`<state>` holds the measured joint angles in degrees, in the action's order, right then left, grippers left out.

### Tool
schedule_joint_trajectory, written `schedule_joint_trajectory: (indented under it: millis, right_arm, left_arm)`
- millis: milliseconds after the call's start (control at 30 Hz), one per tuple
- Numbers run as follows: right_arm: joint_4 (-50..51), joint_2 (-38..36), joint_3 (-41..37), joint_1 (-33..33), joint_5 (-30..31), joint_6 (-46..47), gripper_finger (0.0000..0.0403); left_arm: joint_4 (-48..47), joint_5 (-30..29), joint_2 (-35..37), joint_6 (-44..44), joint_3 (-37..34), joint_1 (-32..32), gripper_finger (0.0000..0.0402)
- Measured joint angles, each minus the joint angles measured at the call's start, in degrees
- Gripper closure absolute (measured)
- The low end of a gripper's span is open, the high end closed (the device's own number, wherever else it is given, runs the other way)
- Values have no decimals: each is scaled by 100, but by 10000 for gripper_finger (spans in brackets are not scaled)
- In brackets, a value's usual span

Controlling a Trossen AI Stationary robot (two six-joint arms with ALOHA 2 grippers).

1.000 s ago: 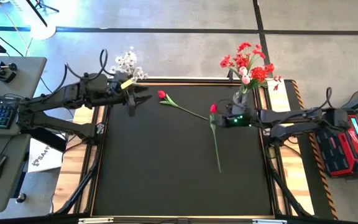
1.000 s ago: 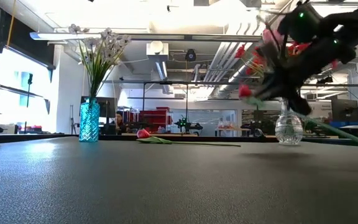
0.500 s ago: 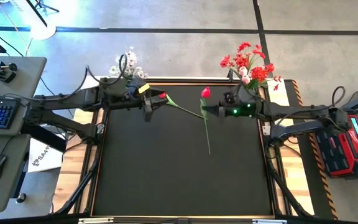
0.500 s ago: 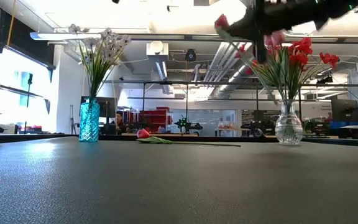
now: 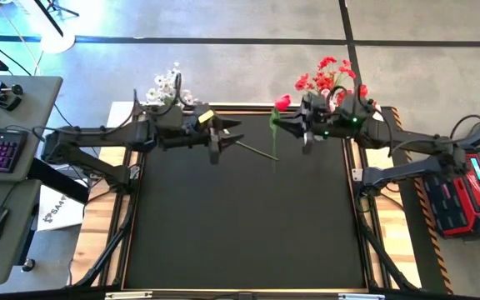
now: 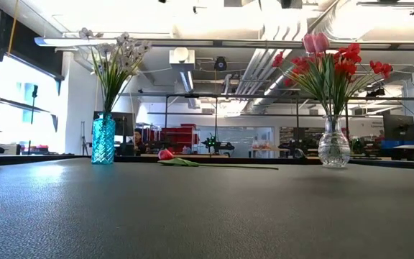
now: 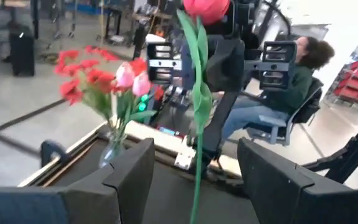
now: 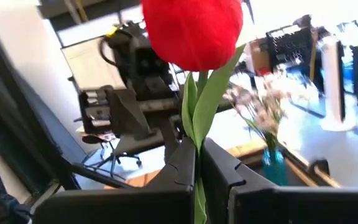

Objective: Sort flowers into vase by color
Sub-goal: Put the bottom red flower into the blue vase

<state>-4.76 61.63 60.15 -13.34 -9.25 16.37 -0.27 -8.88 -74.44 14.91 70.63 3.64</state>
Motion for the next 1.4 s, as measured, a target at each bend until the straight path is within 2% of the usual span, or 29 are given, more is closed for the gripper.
schedule_joint_trajectory:
  millis: [167,400,933,1167,1400]
  right_arm:
    - [31,343,298,0,-457,-190,403]
    - [-62,672,460,81,-630,-284,403]
    - [-609,669,475,129,-822,-673,403]
    - [-1334,1049,475,254,-859,-743,403]
    - [-1629,1291,475,356,-780,-740,403]
  left_arm:
    - [509,247,-337,-12,0,0,183]
    - [1022,555,-665,-14,0,0,184]
    - [1090,637,-736,-316,-4,-9,207]
    - [1093,637,-778,-318,-4,-9,208]
    - [1029,502,-732,-453,-4,13,212]
